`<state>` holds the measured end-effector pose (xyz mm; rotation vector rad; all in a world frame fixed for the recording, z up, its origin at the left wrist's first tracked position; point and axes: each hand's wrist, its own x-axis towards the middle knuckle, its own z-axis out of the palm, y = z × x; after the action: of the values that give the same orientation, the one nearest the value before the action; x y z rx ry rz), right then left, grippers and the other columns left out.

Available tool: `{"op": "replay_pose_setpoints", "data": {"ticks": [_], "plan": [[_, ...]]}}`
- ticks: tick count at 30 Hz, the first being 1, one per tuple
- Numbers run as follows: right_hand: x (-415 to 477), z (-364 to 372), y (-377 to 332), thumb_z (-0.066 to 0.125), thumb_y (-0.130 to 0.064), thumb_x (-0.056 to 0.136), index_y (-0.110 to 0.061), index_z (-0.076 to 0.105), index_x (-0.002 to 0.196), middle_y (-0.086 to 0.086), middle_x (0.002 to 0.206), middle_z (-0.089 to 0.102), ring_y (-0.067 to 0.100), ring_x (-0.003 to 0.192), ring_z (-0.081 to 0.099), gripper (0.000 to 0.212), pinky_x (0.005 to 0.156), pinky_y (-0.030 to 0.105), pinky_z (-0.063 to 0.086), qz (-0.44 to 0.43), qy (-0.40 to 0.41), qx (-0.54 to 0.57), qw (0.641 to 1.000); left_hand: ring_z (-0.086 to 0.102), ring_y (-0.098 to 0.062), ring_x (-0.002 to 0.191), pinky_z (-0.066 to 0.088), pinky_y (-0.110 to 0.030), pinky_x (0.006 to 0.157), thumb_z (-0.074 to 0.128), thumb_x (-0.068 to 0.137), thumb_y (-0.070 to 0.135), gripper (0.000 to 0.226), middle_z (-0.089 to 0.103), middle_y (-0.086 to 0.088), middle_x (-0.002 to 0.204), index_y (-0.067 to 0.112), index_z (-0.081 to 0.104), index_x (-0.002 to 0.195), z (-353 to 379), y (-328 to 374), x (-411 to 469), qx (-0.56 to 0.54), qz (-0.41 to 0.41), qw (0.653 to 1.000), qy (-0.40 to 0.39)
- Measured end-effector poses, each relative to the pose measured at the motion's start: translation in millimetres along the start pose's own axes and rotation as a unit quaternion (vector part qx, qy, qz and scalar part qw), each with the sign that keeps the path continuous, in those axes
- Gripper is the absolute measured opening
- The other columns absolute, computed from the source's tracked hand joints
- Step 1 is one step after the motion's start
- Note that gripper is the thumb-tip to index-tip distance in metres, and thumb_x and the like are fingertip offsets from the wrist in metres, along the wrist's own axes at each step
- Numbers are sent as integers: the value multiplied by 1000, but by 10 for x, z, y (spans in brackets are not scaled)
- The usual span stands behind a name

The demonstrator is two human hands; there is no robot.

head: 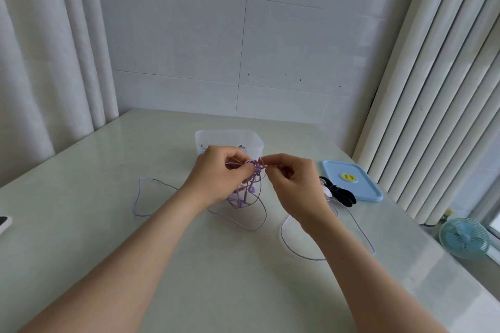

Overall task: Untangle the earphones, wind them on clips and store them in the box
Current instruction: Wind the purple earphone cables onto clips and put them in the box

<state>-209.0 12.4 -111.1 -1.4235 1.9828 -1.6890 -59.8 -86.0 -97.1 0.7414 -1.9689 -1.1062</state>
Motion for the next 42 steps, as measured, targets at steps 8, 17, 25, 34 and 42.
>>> {"op": "replay_pose_setpoints", "data": {"ticks": [8, 17, 25, 34, 42], "plan": [[-15, -14, -24, 62, -7, 90, -22, 82, 97, -9, 52, 48, 8, 50, 36, 26, 52, 22, 33, -30, -11, -16, 999, 74, -12, 79, 55, -18, 67, 71, 97, 18, 16, 78, 5, 82, 24, 79, 85, -3, -58, 49, 19, 14, 1000, -9], [-3, -27, 10, 78, -17, 92, -19, 76, 88, -5, 71, 77, 11, 67, 75, 4, 75, 39, 63, -33, -51, -64, 996, 74, -8, 82, 58, -27, 81, 73, 96, 19, 11, 78, 10, 83, 24, 79, 90, 12, -63, 41, 61, 69, 996, -13], [24, -7, 9, 77, -29, 93, -23, 78, 84, -15, 74, 74, -1, 74, 67, 12, 63, 9, 44, -53, 2, -140, 989, 71, 7, 85, 50, -6, 77, 80, 91, 18, 17, 78, 14, 92, 20, 81, 108, -46, -40, 14, 112, 95, 989, -2], [-9, 7, -52, 76, -22, 92, -22, 75, 80, -12, 74, 71, -1, 76, 62, 12, 61, 7, 38, -78, 31, -156, 984, 69, 3, 75, 47, -7, 66, 68, 91, 15, 16, 77, 11, 78, 24, 80, 90, -23, -52, 11, 155, 55, 986, 15], [-34, -1, -94, 77, -17, 93, -20, 73, 83, -12, 83, 68, -5, 77, 60, 11, 66, 5, 38, -116, 50, -134, 983, 70, -18, 63, 46, -18, 51, 68, 100, 31, 26, 78, -12, 84, 7, 78, 92, -34, 39, -13, -59, -76, 995, -30]]}}
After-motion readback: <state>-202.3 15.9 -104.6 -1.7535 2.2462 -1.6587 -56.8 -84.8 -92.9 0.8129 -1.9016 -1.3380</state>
